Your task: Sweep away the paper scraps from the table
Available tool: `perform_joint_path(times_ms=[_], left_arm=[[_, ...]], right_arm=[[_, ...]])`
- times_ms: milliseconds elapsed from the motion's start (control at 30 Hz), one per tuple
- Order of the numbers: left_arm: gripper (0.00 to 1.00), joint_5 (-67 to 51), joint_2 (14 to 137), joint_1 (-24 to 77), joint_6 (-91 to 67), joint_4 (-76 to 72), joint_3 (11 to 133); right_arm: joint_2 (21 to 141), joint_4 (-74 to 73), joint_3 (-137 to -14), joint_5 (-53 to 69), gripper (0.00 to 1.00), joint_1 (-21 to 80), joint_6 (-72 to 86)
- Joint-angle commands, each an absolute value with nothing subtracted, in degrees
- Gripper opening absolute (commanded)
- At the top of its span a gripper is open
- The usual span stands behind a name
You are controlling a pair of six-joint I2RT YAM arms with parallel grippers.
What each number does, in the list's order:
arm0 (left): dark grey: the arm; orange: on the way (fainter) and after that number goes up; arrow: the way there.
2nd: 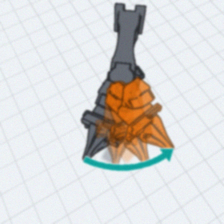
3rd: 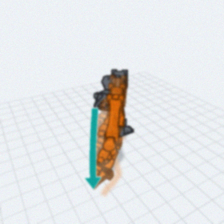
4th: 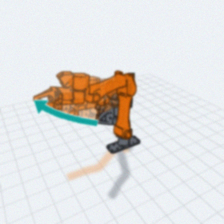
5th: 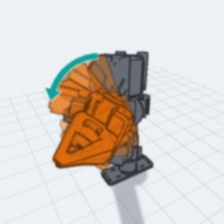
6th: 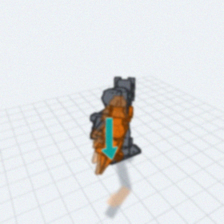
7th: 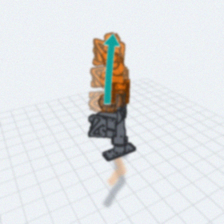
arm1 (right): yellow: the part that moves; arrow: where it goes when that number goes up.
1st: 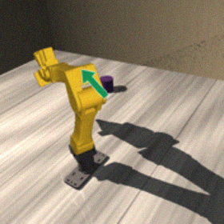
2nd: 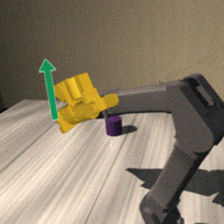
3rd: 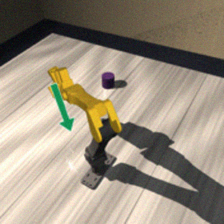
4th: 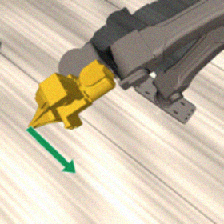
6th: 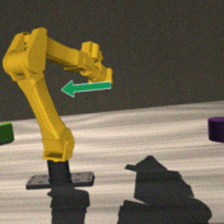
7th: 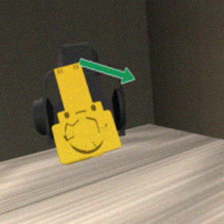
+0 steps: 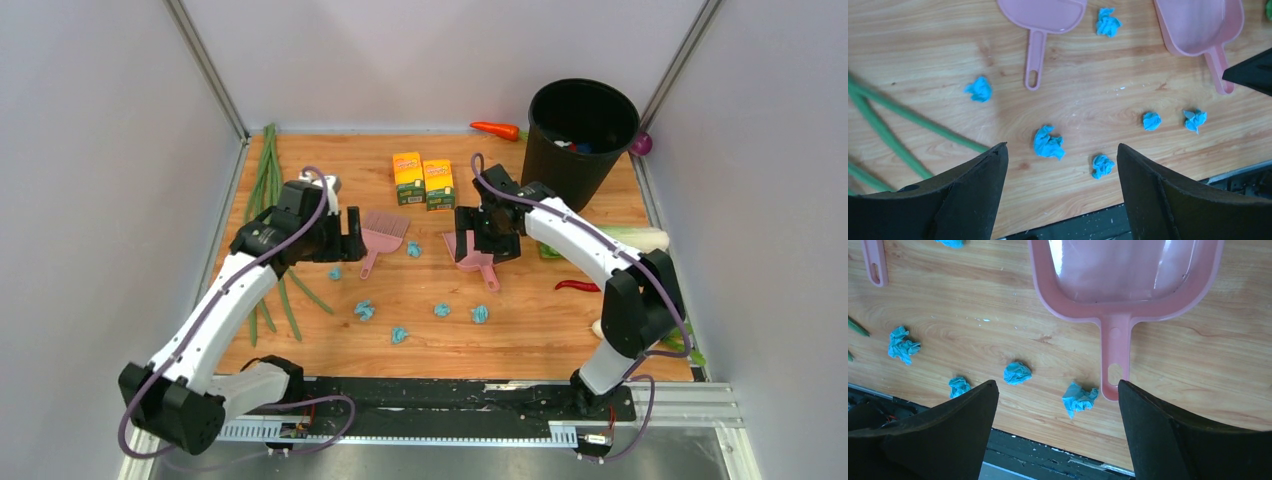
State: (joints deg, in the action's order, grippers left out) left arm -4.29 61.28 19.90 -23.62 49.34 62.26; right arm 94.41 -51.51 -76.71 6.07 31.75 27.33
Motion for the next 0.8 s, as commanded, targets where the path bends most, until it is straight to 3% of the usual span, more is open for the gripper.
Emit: perform_joint_path(times_ms=[0, 100, 200, 500, 633, 767], left_arm=[[0.86, -4.92, 68.53, 23.73, -19.96, 40.45, 61.70], [0.84, -4.92, 72.41, 24.17, -18.55, 37.36, 59.94], [0.75, -3.26, 78.21, 24.17, -16.79, 35.86, 60.47], [0.68, -2.29, 91.04, 24.17, -14.50, 31.82, 61.08], [0.58, -1.85, 94.12, 24.17, -13.71, 30.67, 61.08], [0.57, -0.71, 96.32, 24.17, -12.57, 30.76, 61.17]], right_arm=[[94.39, -52.38, -81.91, 4.22, 0.93, 31.99, 25.67], [93.69, -54.14, -82.97, 3.96, 0.93, 31.99, 25.14], [91.94, -55.02, -82.71, 4.22, 0.94, 31.90, 25.31], [86.93, -56.34, -81.83, 7.38, 0.95, 31.90, 27.51], [85.17, -56.78, -81.12, 7.65, 0.95, 31.90, 28.13], [84.55, -57.04, -80.86, 8.35, 0.95, 31.90, 27.95]])
